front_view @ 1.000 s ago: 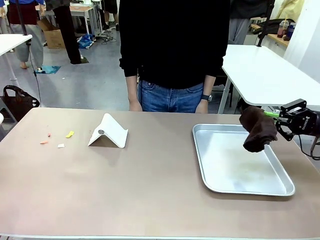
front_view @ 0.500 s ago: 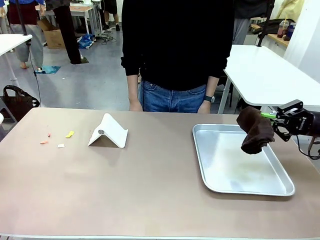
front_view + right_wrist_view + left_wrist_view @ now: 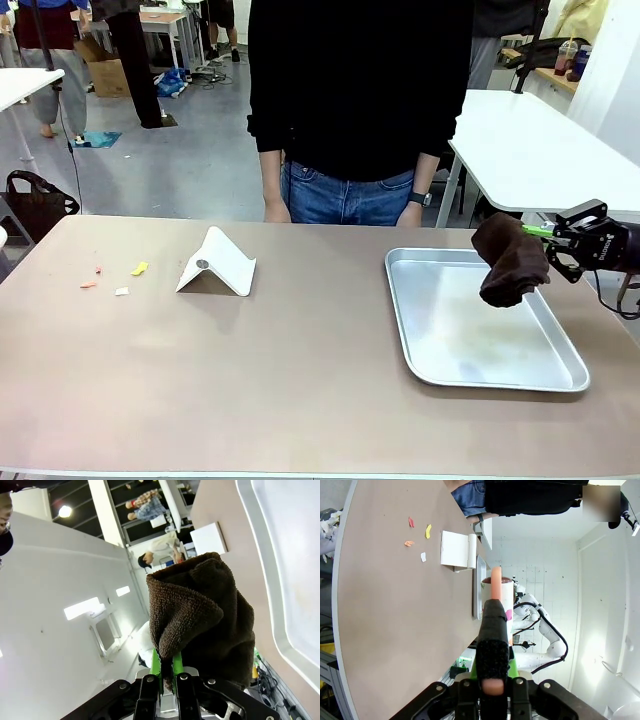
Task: Clean the surface of the table.
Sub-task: If a person points to the right, clean the right side of the table with your right hand, and if they point to the left, clean the left side with your left hand, then clean the area not pointed to by the person.
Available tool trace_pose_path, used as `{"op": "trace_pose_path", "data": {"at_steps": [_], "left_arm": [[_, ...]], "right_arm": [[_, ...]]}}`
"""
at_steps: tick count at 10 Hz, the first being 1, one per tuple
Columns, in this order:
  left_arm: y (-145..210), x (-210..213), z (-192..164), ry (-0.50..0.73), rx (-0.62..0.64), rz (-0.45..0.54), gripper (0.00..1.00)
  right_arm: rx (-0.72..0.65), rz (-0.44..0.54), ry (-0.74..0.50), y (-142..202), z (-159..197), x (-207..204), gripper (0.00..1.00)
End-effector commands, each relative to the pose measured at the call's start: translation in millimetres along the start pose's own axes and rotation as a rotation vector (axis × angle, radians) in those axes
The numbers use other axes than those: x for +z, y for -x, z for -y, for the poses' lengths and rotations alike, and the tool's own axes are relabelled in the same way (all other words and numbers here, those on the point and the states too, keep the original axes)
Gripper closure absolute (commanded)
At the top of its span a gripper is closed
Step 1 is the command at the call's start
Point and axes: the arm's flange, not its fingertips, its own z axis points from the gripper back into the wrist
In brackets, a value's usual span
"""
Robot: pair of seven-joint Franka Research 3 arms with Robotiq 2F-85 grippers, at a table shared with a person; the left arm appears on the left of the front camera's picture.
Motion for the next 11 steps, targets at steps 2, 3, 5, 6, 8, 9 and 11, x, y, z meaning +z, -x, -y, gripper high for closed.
{"op": "trace_pose_path", "data": {"at_steps": [2, 3, 5, 6, 8, 9, 11], "left_arm": [[3.4, -0.2, 3.1, 0.0, -0.006, -0.002, 1.0], [3.4, -0.2, 3.1, 0.0, -0.006, -0.002, 1.0], [3.4, -0.2, 3.1, 0.0, -0.006, -0.002, 1.0], [3.4, -0.2, 3.1, 0.0, -0.006, -0.002, 1.0], [3.4, -0.2, 3.1, 0.0, -0.006, -0.002, 1.0], [3.4, -0.2, 3.1, 0.0, -0.006, -0.002, 1.0], [0.0, 0.0, 0.0, 0.0, 0.0, 0.0, 0.78]], "right_arm": [[0.025, 0.001, 0.013, 4.2, -2.7, -0.2, 0.9], [0.025, 0.001, 0.013, 4.2, -2.7, -0.2, 0.9], [0.025, 0.001, 0.013, 4.2, -2.7, -0.2, 0.9], [0.025, 0.001, 0.013, 4.2, -2.7, -0.2, 0.9], [0.025, 0.001, 0.013, 4.2, -2.7, -0.2, 0.9], [0.025, 0.001, 0.013, 4.2, -2.7, -0.2, 0.9], [0.025, 0.001, 0.013, 4.2, -2.7, -0.2, 0.9]]}}
